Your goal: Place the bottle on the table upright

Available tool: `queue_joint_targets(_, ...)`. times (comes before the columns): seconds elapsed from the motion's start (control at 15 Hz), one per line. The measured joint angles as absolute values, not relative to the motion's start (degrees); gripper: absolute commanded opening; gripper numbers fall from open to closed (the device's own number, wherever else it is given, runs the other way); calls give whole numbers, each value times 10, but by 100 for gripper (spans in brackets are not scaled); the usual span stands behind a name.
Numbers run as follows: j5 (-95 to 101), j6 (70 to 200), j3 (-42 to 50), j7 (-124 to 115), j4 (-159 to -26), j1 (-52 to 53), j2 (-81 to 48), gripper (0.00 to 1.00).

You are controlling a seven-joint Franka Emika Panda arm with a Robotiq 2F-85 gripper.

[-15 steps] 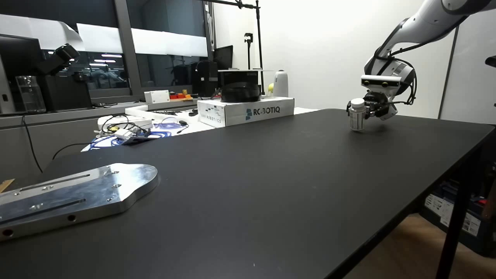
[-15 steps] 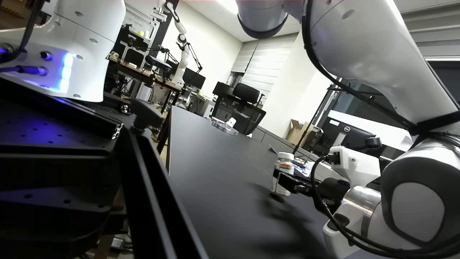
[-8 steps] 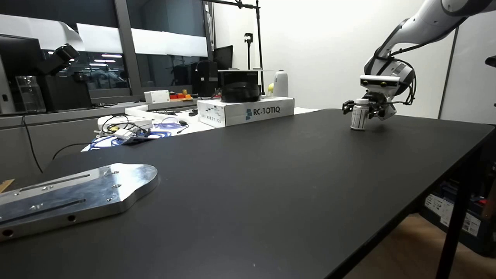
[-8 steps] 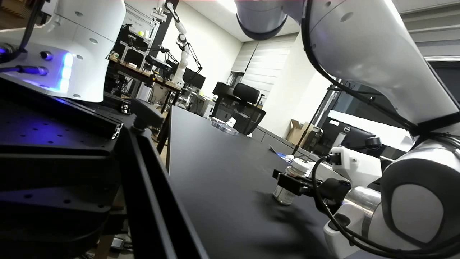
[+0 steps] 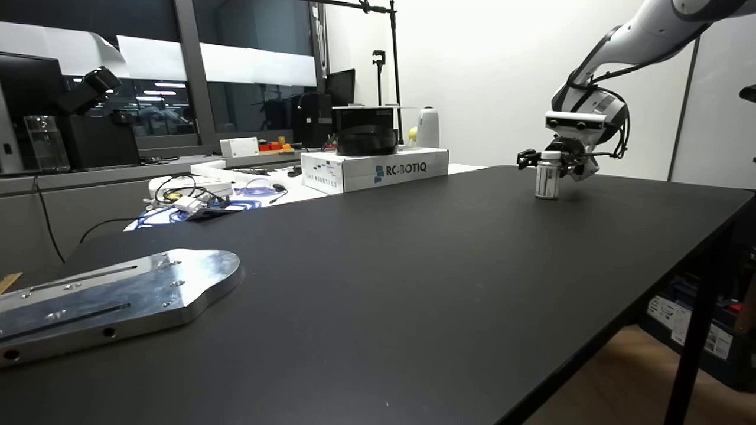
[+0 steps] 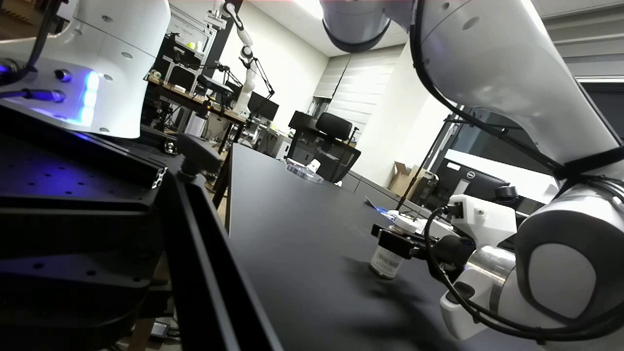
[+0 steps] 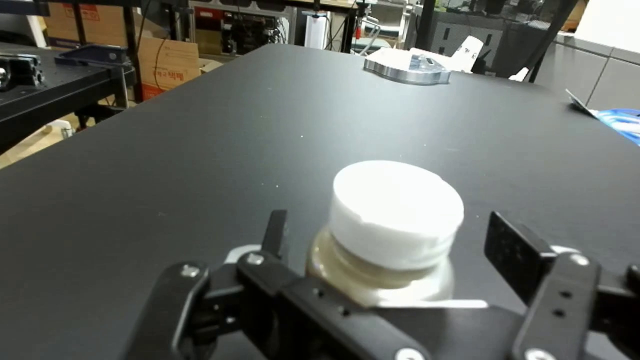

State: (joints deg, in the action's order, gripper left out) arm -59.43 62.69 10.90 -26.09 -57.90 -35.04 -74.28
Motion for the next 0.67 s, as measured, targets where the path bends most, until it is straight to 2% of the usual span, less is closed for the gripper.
queue_joint_targets(0.33,-587,620,112,-256,-621,-338,-706,100)
queue_joint_targets(0.67,-557,621,129,-234,-724,-313,-634,100)
